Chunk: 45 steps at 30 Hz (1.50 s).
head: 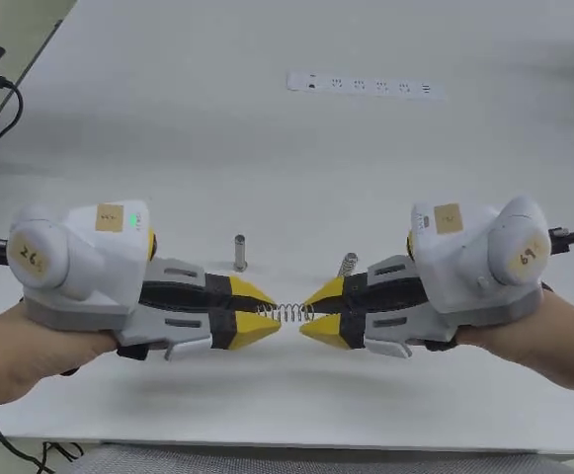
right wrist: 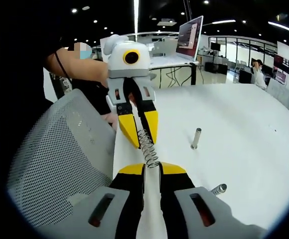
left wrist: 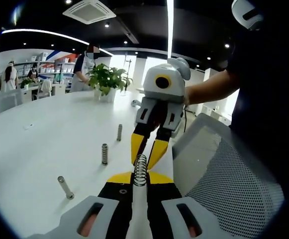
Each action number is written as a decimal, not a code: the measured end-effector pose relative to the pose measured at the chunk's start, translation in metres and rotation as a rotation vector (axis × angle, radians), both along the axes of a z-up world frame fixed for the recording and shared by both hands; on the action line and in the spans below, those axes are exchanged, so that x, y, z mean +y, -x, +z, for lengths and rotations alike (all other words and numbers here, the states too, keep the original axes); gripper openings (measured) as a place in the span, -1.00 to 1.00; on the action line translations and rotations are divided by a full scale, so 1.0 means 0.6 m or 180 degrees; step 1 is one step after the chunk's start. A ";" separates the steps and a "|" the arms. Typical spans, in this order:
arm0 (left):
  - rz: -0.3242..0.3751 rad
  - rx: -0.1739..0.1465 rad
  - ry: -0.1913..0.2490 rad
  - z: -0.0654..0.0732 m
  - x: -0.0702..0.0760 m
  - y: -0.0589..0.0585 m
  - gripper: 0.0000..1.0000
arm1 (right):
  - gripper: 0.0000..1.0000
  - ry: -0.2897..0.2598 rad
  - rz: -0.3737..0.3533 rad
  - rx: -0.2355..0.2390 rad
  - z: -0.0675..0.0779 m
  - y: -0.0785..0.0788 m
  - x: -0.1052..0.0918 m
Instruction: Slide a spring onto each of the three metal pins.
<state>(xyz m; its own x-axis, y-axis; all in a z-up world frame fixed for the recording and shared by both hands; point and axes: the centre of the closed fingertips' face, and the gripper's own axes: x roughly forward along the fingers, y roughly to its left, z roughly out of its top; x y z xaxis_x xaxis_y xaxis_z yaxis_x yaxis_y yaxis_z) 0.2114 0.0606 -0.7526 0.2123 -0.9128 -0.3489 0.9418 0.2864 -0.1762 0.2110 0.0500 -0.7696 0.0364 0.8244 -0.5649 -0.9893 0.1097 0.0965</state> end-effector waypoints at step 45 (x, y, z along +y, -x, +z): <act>-0.0074 -0.0044 0.0011 -0.008 -0.008 0.004 -0.98 | -0.86 -0.0286 0.0033 0.0081 0.074 -0.001 0.034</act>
